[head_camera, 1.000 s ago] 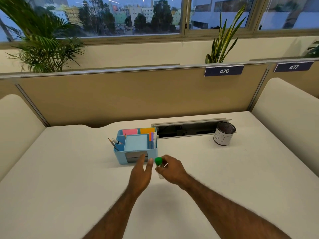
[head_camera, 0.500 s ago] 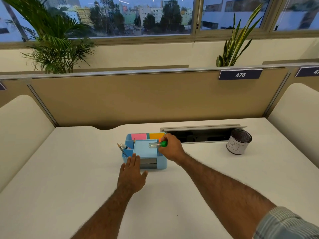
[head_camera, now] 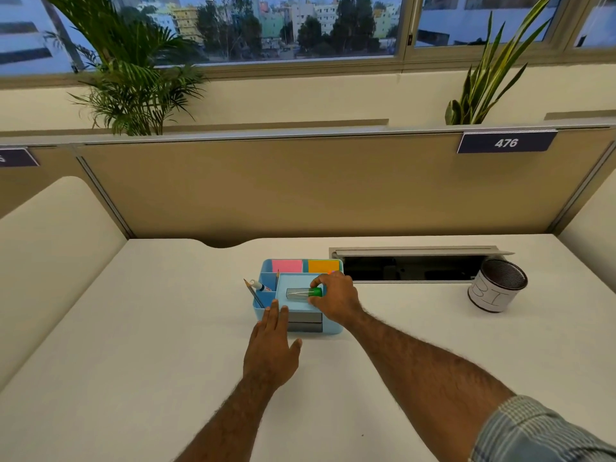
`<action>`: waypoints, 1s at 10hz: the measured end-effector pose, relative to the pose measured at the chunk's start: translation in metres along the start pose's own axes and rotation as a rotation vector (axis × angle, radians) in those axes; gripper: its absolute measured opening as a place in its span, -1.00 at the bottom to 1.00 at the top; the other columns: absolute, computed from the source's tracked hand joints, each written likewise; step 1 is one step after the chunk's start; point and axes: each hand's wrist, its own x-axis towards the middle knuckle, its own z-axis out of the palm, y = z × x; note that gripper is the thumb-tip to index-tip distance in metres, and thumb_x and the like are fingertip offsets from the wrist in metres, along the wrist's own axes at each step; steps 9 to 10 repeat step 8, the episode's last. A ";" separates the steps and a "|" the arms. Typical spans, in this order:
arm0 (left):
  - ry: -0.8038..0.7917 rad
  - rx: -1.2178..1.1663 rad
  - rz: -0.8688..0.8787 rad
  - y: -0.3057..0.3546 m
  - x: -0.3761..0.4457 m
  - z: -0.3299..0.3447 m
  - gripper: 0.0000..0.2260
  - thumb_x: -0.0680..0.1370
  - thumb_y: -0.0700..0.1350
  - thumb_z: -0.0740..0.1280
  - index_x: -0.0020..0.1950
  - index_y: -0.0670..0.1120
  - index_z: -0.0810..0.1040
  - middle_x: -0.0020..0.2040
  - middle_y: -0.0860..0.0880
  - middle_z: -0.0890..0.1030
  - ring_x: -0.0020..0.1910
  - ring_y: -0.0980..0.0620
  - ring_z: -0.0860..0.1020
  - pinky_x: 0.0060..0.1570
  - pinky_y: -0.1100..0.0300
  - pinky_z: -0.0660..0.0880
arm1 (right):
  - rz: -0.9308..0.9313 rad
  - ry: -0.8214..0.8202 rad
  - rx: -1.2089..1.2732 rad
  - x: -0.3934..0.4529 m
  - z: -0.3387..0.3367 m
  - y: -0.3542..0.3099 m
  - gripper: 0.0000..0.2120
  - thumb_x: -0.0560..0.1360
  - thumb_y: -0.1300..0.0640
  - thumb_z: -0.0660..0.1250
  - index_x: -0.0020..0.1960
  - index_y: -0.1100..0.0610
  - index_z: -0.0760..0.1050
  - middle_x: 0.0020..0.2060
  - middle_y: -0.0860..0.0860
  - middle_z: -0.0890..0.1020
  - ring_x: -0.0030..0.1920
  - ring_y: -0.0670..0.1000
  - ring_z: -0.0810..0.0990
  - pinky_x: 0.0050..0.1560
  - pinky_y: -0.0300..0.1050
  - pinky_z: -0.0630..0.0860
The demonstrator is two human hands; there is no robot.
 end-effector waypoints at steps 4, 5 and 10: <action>-0.171 -0.001 -0.025 0.011 0.004 -0.031 -0.32 0.58 0.08 0.23 0.59 -0.08 -0.02 0.63 -0.06 -0.06 0.61 -0.05 -0.03 0.55 0.07 0.08 | 0.012 0.002 -0.085 -0.013 -0.030 0.015 -0.39 0.31 -0.19 0.49 0.28 0.00 0.43 0.23 0.03 0.52 0.21 0.05 0.42 0.12 -0.03 0.44; -0.193 0.010 -0.022 0.022 0.007 -0.056 -0.37 0.57 0.06 0.25 0.57 -0.10 0.11 0.59 -0.12 0.16 0.55 -0.10 0.17 0.50 0.03 0.25 | -0.017 0.029 -0.142 -0.015 -0.062 0.013 -0.48 0.34 -0.25 0.42 0.20 -0.01 0.50 0.13 0.00 0.59 0.18 0.05 0.48 0.13 0.02 0.46; -0.087 0.133 0.114 0.083 0.023 -0.169 -0.40 0.60 0.19 0.11 0.52 -0.16 0.25 0.50 -0.18 0.36 0.47 -0.16 0.34 0.43 -0.01 0.31 | -0.112 0.187 -0.220 -0.024 -0.191 -0.038 -0.43 0.43 -0.24 0.33 0.33 0.03 0.42 0.34 0.03 0.49 0.36 0.08 0.37 0.36 0.09 0.29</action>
